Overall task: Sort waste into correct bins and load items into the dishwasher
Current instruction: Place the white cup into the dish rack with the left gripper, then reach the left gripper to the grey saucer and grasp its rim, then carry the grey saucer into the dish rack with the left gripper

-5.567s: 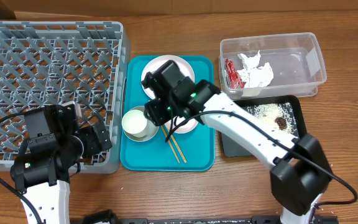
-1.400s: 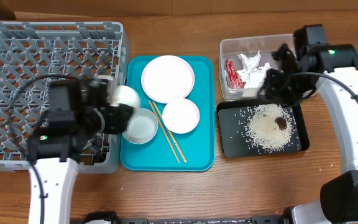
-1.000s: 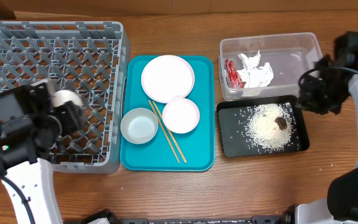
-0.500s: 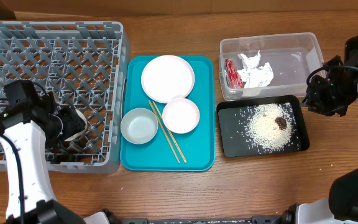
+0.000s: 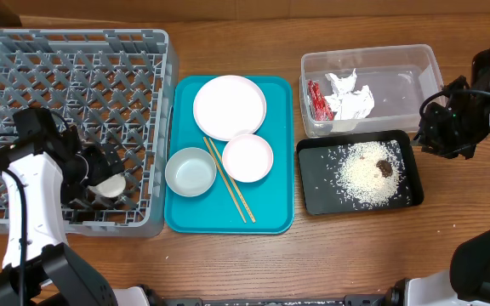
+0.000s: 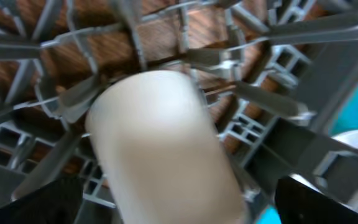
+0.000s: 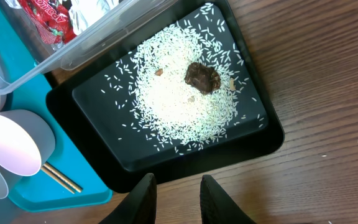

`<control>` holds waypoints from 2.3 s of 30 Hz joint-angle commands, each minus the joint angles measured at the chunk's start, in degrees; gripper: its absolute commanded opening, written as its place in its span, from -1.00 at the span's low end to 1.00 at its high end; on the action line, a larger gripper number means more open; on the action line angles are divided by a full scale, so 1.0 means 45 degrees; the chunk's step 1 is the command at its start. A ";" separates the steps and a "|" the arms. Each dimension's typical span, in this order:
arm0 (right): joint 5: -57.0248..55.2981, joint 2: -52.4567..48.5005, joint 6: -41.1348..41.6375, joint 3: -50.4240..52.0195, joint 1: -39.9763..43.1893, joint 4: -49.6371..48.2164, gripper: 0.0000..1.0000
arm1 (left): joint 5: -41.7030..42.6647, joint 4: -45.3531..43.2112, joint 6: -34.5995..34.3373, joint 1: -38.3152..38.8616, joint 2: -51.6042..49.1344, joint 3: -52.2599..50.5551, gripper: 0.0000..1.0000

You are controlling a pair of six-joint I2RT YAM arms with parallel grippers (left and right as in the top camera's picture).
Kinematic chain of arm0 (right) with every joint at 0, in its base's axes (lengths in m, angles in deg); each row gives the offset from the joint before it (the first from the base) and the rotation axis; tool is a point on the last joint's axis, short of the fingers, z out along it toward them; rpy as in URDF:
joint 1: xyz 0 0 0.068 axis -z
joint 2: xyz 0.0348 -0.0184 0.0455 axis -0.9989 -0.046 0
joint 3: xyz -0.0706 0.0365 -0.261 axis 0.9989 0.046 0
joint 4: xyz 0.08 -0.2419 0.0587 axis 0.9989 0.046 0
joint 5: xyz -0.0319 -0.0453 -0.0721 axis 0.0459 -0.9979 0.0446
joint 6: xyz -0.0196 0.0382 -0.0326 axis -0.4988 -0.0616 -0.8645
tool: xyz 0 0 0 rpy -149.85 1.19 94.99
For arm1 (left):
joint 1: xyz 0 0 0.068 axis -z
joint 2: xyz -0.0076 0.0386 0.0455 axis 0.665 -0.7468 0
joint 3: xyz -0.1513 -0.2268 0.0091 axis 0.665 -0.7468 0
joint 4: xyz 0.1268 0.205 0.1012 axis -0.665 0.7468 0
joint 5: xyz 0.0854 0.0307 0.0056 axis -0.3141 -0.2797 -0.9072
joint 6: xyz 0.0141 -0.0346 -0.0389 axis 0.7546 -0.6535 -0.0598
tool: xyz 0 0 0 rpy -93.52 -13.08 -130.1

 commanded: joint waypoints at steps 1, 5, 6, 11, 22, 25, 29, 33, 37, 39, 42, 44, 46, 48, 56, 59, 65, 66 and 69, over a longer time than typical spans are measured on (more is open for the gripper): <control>0.0102 0.0267 0.0000 -0.0097 -0.0024 0.0029 -0.46 | 0.2152 0.0262 0.0126 -0.0063 0.0223 0.1195 0.99; 0.0107 0.0267 0.0000 -0.0097 -0.0024 0.0029 -0.33 | 0.4148 0.0238 0.0505 0.0301 0.0641 0.1953 1.00; 0.0107 0.0267 0.0000 -0.0097 -0.0024 0.0019 -0.32 | 0.4308 0.0204 0.0554 0.0505 0.0777 0.2045 0.99; 0.0107 0.0267 -0.0005 -0.0097 -0.0024 -0.0015 -0.26 | 0.3755 0.0170 0.1180 0.2429 0.1511 0.2089 1.00; 0.0102 0.0267 0.0000 -0.0097 -0.0024 -0.0039 -0.24 | 0.0811 0.0797 0.1355 0.7412 0.1025 0.1156 1.00; 0.0107 0.0267 0.0000 -0.0097 -0.0024 -0.0034 -0.24 | 0.0112 0.0656 0.1350 0.8456 0.0597 0.0641 0.99; 0.0107 0.0267 0.0000 -0.0097 -0.0024 -0.0034 -0.25 | -0.0481 0.0578 0.1350 0.9496 -0.0316 0.0238 1.00; 0.0107 0.0267 0.0000 -0.0097 -0.0024 -0.0034 -0.25 | -0.0631 0.0340 0.1345 0.9962 -0.1472 0.0180 0.73; 0.0107 0.0267 0.0000 -0.0097 -0.0024 -0.0024 -0.24 | -0.0631 0.0019 0.1341 1.0035 -0.2424 0.0180 0.33; 0.0107 0.0267 0.0000 -0.0097 -0.0024 -0.0029 -0.25 | -0.0631 -0.0044 0.1336 1.0035 -0.2900 0.0180 0.24; 0.0107 0.0267 0.0000 -0.0097 -0.0024 -0.0029 -0.24 | -0.0641 -0.0083 0.1239 1.0044 -0.3449 0.0180 0.00; 0.0107 0.0267 0.0000 -0.0097 -0.0024 -0.0029 -0.24 | -0.0636 -0.0131 0.1020 1.0044 -0.3687 0.0180 -0.15; 0.0107 0.0267 0.0000 -0.0097 -0.0024 -0.0029 -0.24 | -0.0631 -0.0204 0.0996 1.0044 -0.3750 0.0180 -0.29; 0.0107 0.0267 0.0000 -0.0097 -0.0024 -0.0024 -0.24 | -0.0631 -0.0223 0.0986 1.0044 -0.3721 0.0228 -0.50; 0.0107 0.0267 0.0000 -0.0097 -0.0024 0.0000 -0.24 | -0.0219 0.0340 0.0908 1.0030 -0.3682 0.1865 -0.92; 0.0107 0.0267 0.0000 -0.0097 -0.0024 0.0015 -0.24 | -0.0194 0.1107 0.0908 0.9996 -0.3682 0.3177 -0.92; 0.0102 0.0267 0.0000 -0.0097 -0.0024 0.0010 -0.24 | -0.0189 0.2618 0.0913 0.9719 -0.3478 0.5921 -0.92; 0.0102 0.0267 -0.0005 -0.0097 -0.0024 0.0005 -0.24 | -0.0185 0.2807 0.0913 0.9578 -0.3366 0.6441 -0.92; 0.0102 0.0267 -0.0005 -0.0097 -0.0024 -0.0029 -0.25 | -0.0131 0.3055 0.0913 0.9112 -0.3007 0.7412 -0.92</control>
